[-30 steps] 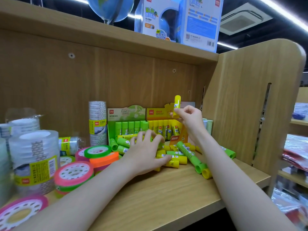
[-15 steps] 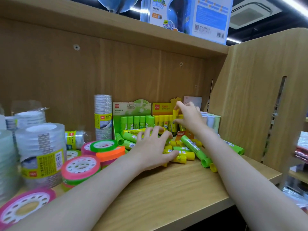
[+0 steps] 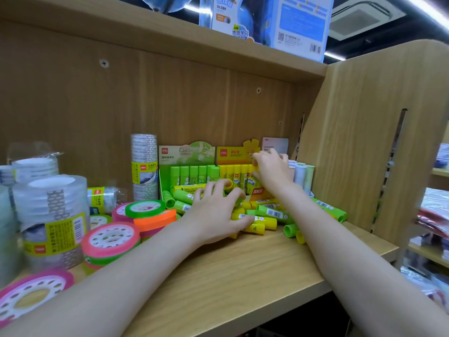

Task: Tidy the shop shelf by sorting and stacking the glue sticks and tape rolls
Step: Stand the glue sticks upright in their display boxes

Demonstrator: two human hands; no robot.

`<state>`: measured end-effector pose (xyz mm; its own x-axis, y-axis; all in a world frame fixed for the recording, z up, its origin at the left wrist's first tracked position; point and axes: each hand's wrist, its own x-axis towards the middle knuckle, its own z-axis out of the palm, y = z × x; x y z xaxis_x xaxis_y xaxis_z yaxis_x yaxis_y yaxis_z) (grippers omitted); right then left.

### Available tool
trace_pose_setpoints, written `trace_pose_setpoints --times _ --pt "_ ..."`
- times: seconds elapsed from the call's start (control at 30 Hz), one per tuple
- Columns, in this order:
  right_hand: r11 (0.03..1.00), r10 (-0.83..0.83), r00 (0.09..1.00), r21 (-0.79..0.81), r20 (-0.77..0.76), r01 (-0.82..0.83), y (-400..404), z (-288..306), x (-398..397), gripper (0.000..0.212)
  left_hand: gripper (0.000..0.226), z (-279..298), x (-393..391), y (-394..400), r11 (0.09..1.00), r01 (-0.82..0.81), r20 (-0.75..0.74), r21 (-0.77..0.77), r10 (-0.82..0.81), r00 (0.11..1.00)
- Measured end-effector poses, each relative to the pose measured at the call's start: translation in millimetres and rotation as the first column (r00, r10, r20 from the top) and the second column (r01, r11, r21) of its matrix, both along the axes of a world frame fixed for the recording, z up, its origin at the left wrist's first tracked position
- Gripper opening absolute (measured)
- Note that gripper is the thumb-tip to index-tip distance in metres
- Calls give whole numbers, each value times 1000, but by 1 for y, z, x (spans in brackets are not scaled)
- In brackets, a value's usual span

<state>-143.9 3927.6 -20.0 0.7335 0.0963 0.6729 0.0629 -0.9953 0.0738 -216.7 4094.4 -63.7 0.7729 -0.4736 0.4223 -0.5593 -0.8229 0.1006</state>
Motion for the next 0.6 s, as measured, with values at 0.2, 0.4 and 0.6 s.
trace_pose_setpoints --times 0.2,0.4,0.6 --pt "999 44 999 -26 -9 -44 -5 -4 -1 31 52 2 -1 1 999 20 -21 -27 -20 1000" --pt "844 535 835 122 -130 -522 11 -1 -9 33 55 3 -1 1 997 49 -80 -64 -54 995" --pt "656 612 788 516 65 -551 1 3 -13 14 59 3 -2 1 1000 9 -40 -14 -9 999"
